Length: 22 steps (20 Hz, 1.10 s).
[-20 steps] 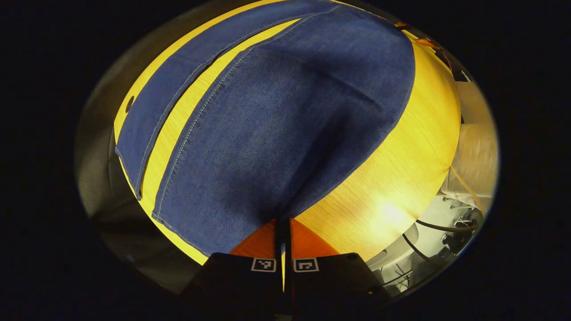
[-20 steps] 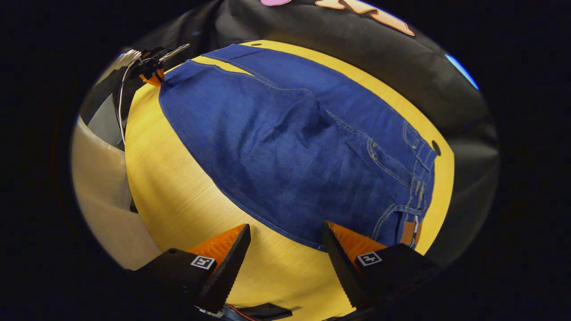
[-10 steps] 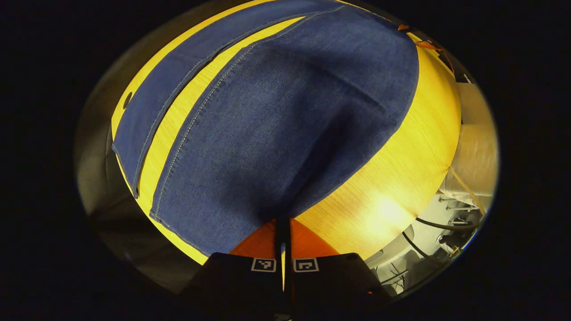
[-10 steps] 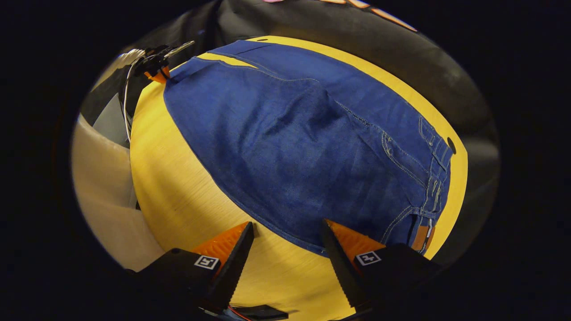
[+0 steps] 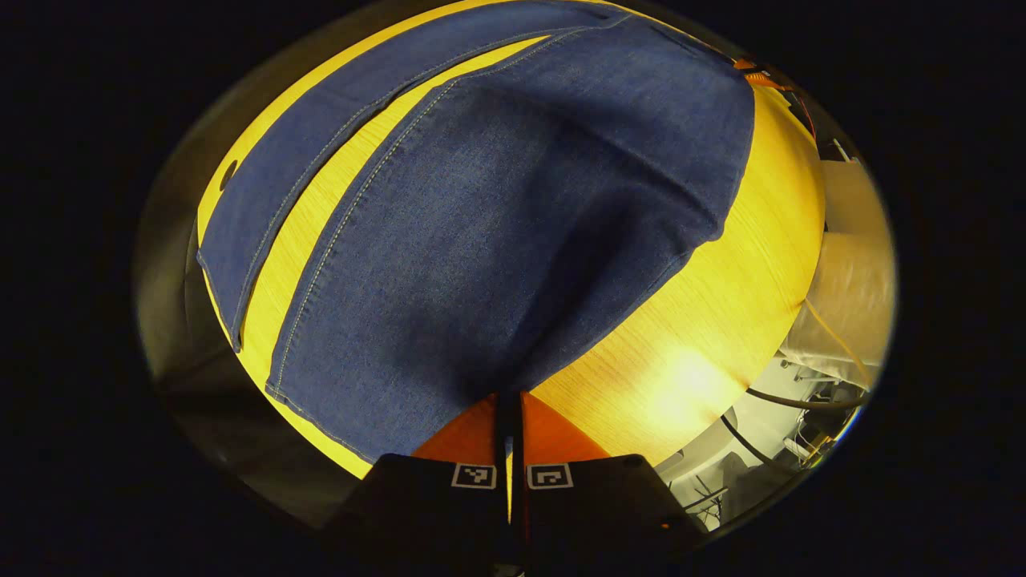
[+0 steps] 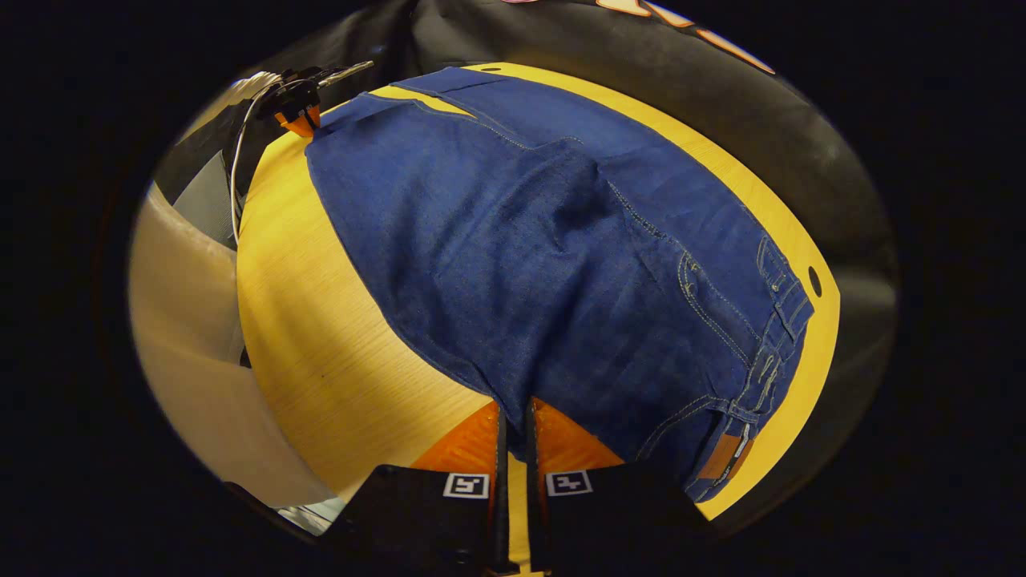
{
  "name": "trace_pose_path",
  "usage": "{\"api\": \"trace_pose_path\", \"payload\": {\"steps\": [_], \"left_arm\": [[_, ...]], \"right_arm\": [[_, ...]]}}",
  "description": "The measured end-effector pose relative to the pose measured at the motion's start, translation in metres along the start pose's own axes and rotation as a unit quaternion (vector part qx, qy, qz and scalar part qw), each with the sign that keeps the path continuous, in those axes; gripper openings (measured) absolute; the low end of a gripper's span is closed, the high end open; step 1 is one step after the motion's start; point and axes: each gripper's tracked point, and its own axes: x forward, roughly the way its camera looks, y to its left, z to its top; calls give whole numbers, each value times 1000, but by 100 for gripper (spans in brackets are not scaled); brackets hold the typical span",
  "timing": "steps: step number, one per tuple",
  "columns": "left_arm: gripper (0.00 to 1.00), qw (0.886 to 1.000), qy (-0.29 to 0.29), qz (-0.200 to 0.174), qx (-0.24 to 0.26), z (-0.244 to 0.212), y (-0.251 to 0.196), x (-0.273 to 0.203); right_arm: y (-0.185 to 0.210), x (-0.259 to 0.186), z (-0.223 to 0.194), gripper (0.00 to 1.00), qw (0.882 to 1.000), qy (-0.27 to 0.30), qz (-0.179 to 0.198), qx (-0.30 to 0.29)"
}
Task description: Grasp the waist and the cuffs of the jeans and fold them to make the two legs overlap; first hold the waist and fold one-third of the jeans toward the cuffs, then hold the cuffs and fold the remaining one-third in the same direction to finish folding.
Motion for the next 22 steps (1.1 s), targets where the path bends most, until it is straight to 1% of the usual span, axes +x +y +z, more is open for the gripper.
{"api": "trace_pose_path", "payload": {"steps": [2,5,7,8,9,11,13,14,16,17,18,20,22], "left_arm": [[0,1000,-4,2,-4,1,0,0],[0,999,-22,18,-19,2,0,1],[0,998,-44,35,-37,4,1,0],[0,996,-57,47,-49,3,1,0],[1,993,-74,62,-62,4,2,0],[0,986,-107,92,-90,5,4,0],[0,975,-150,112,-119,7,7,0],[0,969,-170,116,-138,7,7,-1],[0,953,-207,112,-189,8,9,-1],[0,941,-228,108,-224,11,9,-2],[0,926,-254,106,-256,17,12,-6],[0,891,-304,111,-320,25,18,-21],[0,857,-345,115,-364,32,25,-40]], "right_arm": [[-5,-3,-2,11,1000,-2,-8,22],[-8,-2,3,8,997,-10,-26,79],[-12,-3,4,8,991,-19,-60,116],[-12,-4,5,4,987,-18,-79,139],[-12,-3,5,4,983,-24,-95,155],[-14,-8,3,4,973,-33,-130,187],[-14,-7,1,3,963,-38,-163,209],[-13,-7,1,3,959,-38,-177,217],[-7,-13,4,3,951,-40,-200,232],[-7,-15,7,3,948,-44,-208,238],[-7,-20,13,3,943,-49,-217,248],[-4,-34,22,3,931,-77,-234,270],[-2,-50,34,3,918,-106,-254,287]]}}
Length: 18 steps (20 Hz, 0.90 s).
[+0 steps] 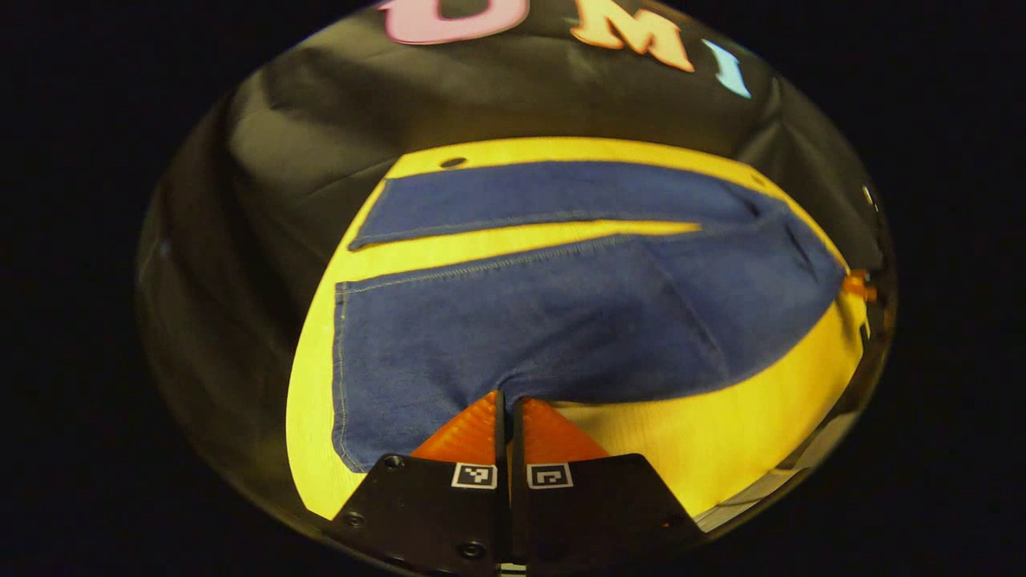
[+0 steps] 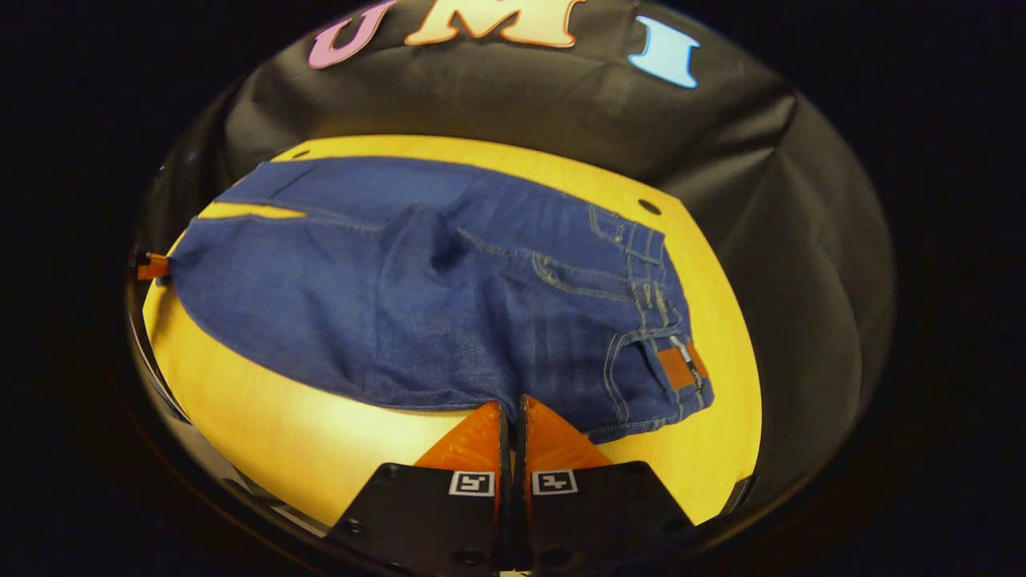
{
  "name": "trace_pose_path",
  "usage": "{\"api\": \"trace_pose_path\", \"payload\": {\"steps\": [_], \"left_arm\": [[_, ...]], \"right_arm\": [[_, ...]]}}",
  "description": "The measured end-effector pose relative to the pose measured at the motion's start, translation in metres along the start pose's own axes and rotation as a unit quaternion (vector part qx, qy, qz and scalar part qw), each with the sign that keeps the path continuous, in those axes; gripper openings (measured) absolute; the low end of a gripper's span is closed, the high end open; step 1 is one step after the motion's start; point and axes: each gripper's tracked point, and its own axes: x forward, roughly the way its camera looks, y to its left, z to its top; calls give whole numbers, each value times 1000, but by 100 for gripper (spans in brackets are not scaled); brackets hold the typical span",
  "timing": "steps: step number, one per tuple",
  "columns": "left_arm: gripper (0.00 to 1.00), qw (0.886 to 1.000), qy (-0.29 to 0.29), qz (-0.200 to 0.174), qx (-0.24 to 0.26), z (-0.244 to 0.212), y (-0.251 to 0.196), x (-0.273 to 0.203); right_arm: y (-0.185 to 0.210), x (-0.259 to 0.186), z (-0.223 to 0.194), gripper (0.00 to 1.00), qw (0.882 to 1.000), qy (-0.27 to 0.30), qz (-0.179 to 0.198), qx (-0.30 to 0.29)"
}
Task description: Grasp the waist and the cuffs of the jeans and fold them to make the two legs overlap; first hold the waist and fold one-third of the jeans toward the cuffs, then hold the cuffs and fold the remaining one-third in the same direction to finish folding.
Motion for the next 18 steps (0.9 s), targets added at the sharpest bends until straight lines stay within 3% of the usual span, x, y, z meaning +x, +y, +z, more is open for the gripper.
{"api": "trace_pose_path", "payload": {"steps": [6,12,18], "left_arm": [[0,992,-91,-1,-90,79,4,-22],[0,987,-146,-8,-71,158,9,-16],[0,988,-152,0,-40,208,5,28]], "right_arm": [[5,-13,76,3,994,-77,-36,63],[-10,-11,147,2,984,-144,-52,94],[-10,18,196,2,976,-183,-44,107]]}}
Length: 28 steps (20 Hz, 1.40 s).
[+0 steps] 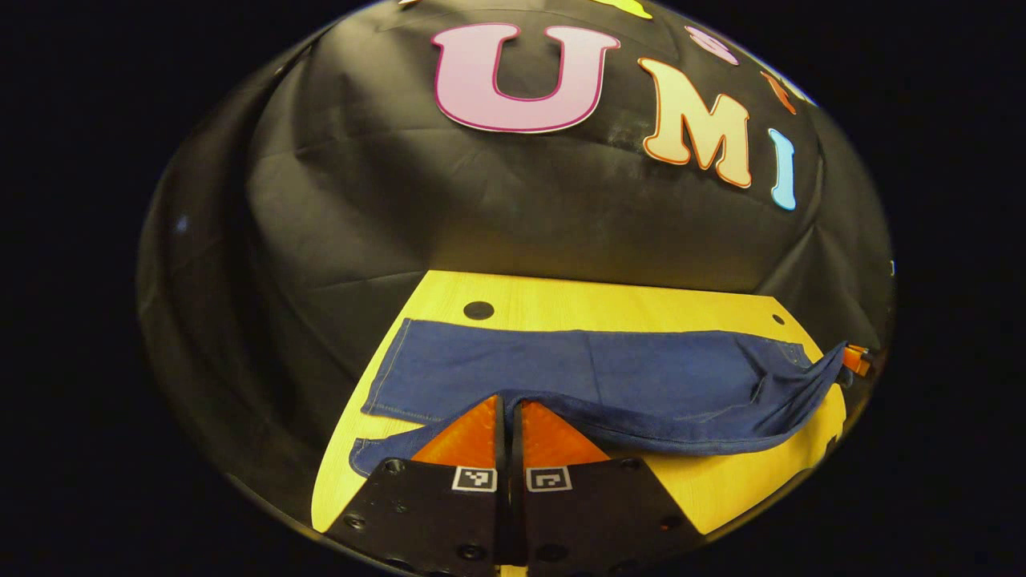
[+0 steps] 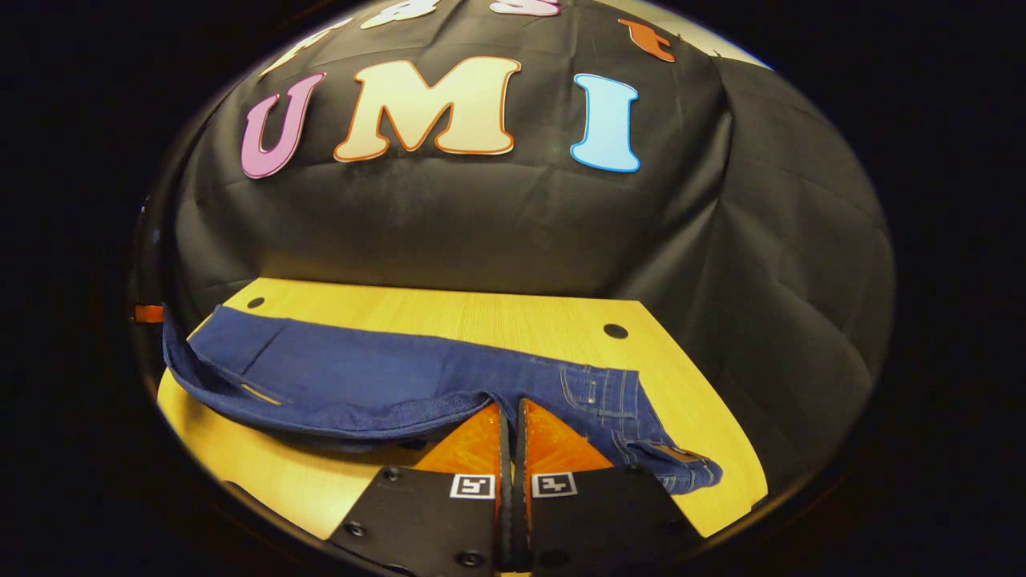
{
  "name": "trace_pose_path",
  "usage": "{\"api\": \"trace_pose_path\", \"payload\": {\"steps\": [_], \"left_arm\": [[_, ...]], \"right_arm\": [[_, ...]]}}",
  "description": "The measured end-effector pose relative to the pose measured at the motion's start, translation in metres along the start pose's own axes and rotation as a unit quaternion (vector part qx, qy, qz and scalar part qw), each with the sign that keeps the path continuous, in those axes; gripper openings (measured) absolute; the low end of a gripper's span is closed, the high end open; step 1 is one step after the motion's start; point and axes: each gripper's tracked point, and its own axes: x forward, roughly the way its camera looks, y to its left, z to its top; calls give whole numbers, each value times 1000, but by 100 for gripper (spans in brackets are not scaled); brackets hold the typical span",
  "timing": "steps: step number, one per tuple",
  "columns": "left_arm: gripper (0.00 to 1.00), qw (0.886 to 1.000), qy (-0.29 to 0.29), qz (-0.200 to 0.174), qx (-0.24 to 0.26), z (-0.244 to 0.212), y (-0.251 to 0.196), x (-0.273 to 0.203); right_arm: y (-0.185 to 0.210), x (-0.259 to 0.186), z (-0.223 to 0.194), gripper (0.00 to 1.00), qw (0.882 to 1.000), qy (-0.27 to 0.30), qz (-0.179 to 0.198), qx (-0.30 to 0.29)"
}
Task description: Grasp the waist and the cuffs of the jeans and fold them to make the two legs overlap; first hold the waist and fold one-third of the jeans toward the cuffs, then hold the cuffs and fold the remaining one-third in the same direction to finish folding.
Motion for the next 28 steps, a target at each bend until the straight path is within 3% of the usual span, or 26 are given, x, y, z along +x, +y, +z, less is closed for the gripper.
{"api": "trace_pose_path", "payload": {"steps": [3,6,10,16,21,25,28], "left_arm": [[0,1000,-5,10,0,14,3,32],[0,1000,-5,15,-7,28,4,63],[0,999,11,30,21,33,2,114],[0,995,49,68,51,11,2,192],[0,987,54,97,114,5,-7,196],[6,983,68,101,138,5,-23,196],[100,983,55,108,138,7,-33,198]], "right_arm": [[-3,31,15,2,999,-14,2,33],[-1,67,24,2,999,-24,5,29],[5,126,29,2,999,-14,10,43],[20,212,-18,2,998,56,16,32],[20,237,-46,4,994,87,33,61],[25,232,-43,17,993,89,51,61],[28,224,-38,88,992,86,66,67]]}}
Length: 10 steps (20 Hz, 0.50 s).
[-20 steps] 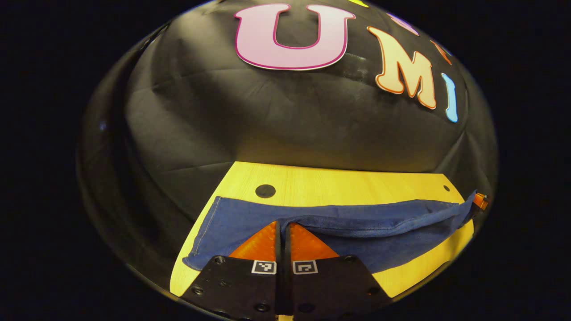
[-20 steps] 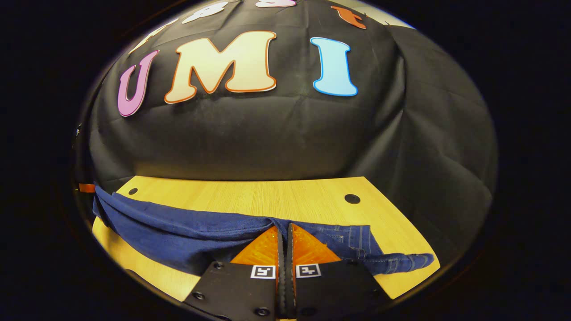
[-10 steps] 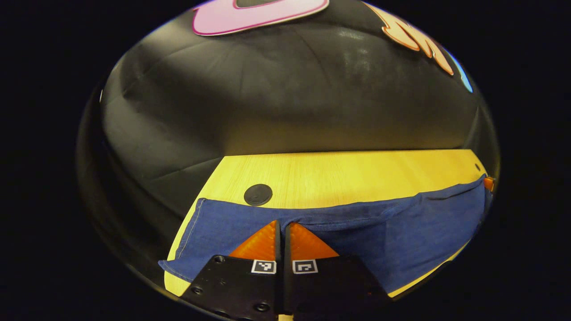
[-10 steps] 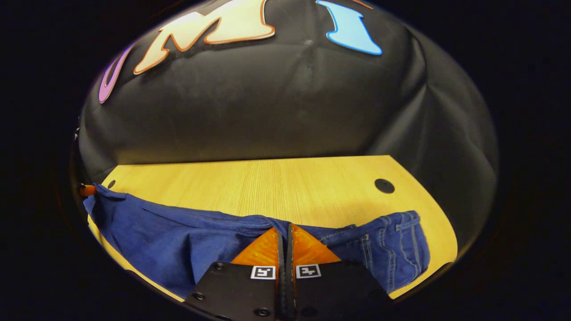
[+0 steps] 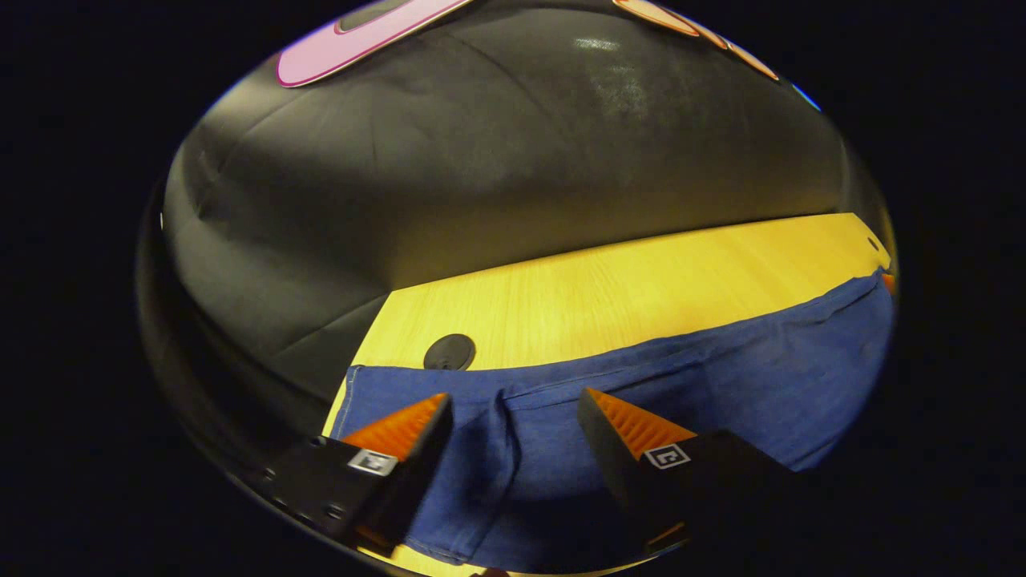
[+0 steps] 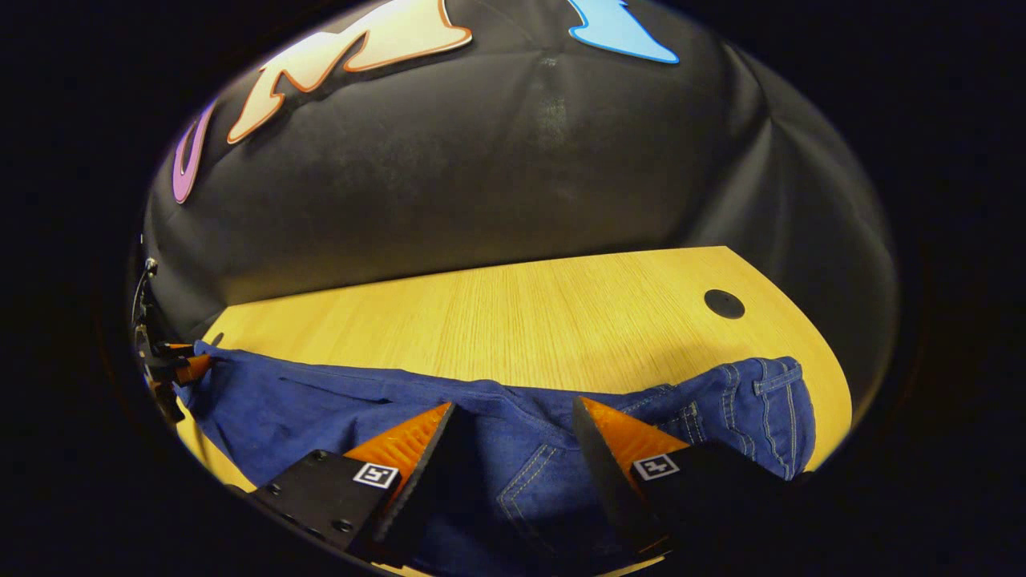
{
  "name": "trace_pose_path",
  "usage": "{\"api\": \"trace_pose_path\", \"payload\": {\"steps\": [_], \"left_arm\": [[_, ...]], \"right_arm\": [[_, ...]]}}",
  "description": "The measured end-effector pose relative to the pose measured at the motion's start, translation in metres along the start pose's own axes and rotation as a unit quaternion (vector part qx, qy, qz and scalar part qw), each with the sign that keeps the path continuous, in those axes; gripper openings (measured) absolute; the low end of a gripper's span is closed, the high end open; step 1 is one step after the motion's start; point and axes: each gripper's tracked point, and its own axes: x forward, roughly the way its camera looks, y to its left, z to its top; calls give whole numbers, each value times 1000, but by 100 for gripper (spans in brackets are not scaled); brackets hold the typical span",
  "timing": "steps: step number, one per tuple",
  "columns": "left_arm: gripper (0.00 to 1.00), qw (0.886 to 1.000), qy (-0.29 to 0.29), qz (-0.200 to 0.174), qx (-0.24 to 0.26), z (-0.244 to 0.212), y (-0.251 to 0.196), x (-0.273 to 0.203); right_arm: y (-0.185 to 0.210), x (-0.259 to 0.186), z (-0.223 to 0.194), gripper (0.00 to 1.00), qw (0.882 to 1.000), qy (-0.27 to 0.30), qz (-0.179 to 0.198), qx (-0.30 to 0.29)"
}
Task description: Grasp the waist and the cuffs of the jeans and fold them to make the two legs overlap; first hold the waist and fold one-third of the jeans toward the cuffs, then hold the cuffs and fold the remaining one-third in the same direction to finish folding.
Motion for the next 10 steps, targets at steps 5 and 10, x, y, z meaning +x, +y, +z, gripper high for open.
{"api": "trace_pose_path", "payload": {"steps": [5,10], "left_arm": [[96,998,-45,-22,-30,23,-14,-30],[95,990,-81,-81,-83,33,-51,-99]], "right_arm": [[-15,-42,20,98,999,-31,-2,-31],[-96,-95,24,98,997,-30,-63,-42]]}}
